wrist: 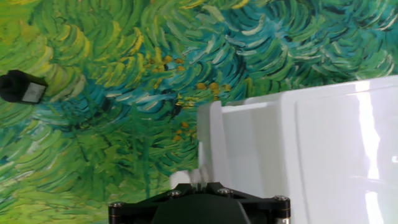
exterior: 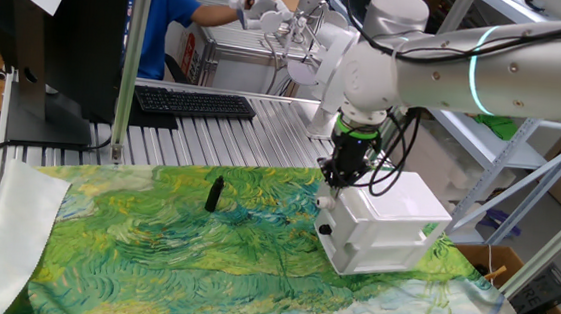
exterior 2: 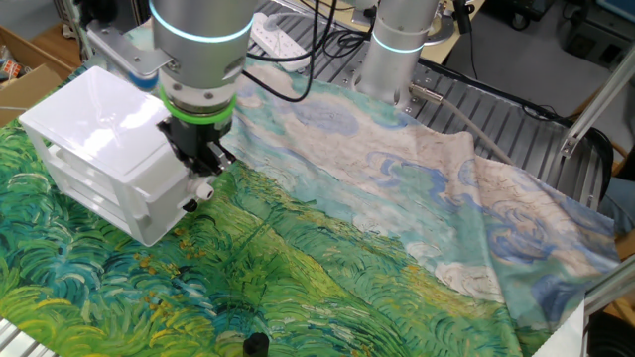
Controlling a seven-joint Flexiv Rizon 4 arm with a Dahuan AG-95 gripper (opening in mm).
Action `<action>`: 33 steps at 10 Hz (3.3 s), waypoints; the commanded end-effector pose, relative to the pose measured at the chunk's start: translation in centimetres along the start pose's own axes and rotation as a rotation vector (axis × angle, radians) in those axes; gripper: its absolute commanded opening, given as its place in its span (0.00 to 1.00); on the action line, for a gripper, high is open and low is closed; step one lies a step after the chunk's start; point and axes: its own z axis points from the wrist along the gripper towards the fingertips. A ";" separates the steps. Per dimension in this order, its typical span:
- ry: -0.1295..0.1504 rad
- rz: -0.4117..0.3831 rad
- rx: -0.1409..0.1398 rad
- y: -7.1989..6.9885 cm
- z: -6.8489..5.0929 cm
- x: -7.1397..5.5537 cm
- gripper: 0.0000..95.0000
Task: Use the gripper to push and close the drawer
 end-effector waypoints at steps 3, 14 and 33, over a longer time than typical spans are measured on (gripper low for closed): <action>-0.016 -0.001 0.017 -0.5 0.6 0.3 0.00; -0.038 -0.033 0.048 -2.0 1.2 1.0 0.00; -0.042 -0.109 0.098 -3.5 1.1 1.8 0.00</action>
